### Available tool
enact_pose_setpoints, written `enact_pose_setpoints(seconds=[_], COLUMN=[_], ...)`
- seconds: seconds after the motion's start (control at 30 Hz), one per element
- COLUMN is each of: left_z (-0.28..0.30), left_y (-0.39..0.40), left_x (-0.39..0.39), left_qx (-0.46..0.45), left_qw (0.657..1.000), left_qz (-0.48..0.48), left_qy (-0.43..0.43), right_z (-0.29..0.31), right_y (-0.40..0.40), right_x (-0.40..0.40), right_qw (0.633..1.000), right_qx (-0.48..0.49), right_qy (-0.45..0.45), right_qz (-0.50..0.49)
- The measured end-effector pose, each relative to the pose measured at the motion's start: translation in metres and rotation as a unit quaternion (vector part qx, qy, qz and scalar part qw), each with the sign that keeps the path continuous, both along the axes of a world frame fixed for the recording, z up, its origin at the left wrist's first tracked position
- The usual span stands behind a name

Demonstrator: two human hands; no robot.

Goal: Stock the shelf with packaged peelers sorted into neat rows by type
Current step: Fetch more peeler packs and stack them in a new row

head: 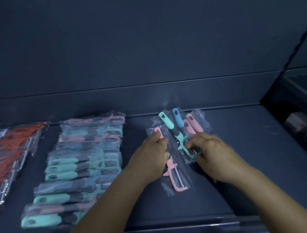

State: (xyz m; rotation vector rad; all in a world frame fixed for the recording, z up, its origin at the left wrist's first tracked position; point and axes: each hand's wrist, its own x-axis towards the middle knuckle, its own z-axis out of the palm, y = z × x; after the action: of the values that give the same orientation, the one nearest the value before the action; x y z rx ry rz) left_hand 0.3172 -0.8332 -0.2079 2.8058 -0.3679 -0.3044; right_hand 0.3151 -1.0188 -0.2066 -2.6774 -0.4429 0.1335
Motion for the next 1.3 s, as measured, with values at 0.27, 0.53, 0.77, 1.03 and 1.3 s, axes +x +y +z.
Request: enact_pose_setpoints(seconds=[0.27, 0.53, 0.77, 1.03, 1.3], left_z=[0.007, 0.008, 0.006, 0.006, 0.000], left_y=[-0.013, -0.015, -0.002, -0.005, -0.008], left_x=[0.006, 0.007, 0.021, 0.046, 0.046], left_qx=[-0.002, -0.082, 0.039, 0.102, 0.096], left_qw=[0.997, 0.995, 0.991, 0.968, 0.960], left_qz=[0.082, 0.042, -0.120, -0.219, -0.219], left_qy=[-0.008, 0.041, -0.044, -0.070, -0.144], right_z=[0.012, 0.016, 0.022, 0.018, 0.035], right_y=[-0.016, 0.003, 0.005, -0.009, -0.013], right_x=[0.019, 0.012, 0.007, 0.005, 0.029], right_qw=[0.984, 0.983, 0.976, 0.983, 0.981], right_qx=[0.007, 0.000, -0.001, -0.046, -0.102], right_qy=[0.071, 0.103, 0.184, 0.172, 0.165], right_qz=[-0.162, -0.152, -0.118, -0.048, -0.026])
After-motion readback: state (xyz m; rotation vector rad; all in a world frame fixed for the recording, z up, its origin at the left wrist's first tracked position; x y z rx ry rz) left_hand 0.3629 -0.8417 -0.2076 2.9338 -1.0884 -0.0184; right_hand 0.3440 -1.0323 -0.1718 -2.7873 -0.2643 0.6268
